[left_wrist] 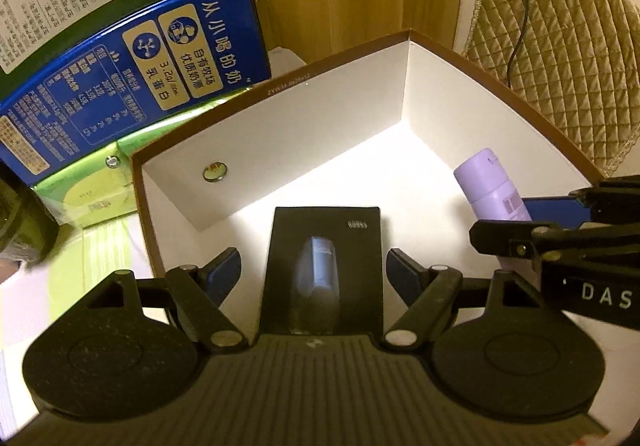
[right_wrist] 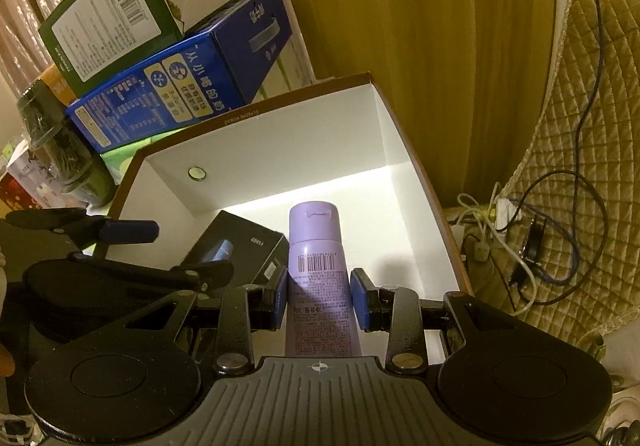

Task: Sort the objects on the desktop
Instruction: 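Open the left tool to drop the black box while the right tool releases the tube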

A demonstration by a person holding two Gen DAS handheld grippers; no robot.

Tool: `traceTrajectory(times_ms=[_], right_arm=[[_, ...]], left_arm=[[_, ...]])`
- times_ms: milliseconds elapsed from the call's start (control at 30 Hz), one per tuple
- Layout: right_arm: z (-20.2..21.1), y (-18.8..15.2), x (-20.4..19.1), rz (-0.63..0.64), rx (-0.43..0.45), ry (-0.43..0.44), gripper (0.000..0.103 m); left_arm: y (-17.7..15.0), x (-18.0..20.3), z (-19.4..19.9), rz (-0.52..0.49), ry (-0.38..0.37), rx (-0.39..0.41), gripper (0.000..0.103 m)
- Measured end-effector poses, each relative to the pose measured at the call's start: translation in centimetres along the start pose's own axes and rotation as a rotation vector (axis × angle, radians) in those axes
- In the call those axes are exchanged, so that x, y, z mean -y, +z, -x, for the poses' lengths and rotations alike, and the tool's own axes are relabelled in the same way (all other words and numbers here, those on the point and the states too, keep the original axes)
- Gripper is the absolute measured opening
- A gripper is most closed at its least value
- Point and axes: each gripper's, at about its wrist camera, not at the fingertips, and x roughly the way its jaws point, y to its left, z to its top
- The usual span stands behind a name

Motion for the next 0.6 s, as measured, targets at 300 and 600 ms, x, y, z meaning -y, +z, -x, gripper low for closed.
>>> traceTrajectory(times_ms=[300, 600], right_arm=[[-1.3, -0.1, -0.3, -0.003, -0.028, 0.002, 0.031], [-1.4, 0.1, -0.3, 0.001, -0.009, 0.017, 0.043]], left_arm=[[-0.3, -0.4, 0.1, -0.019, 0.024, -0.001, 0.077], [-0.5, -0.4, 0.5, -0.029, 0.029, -0.002, 0.077]])
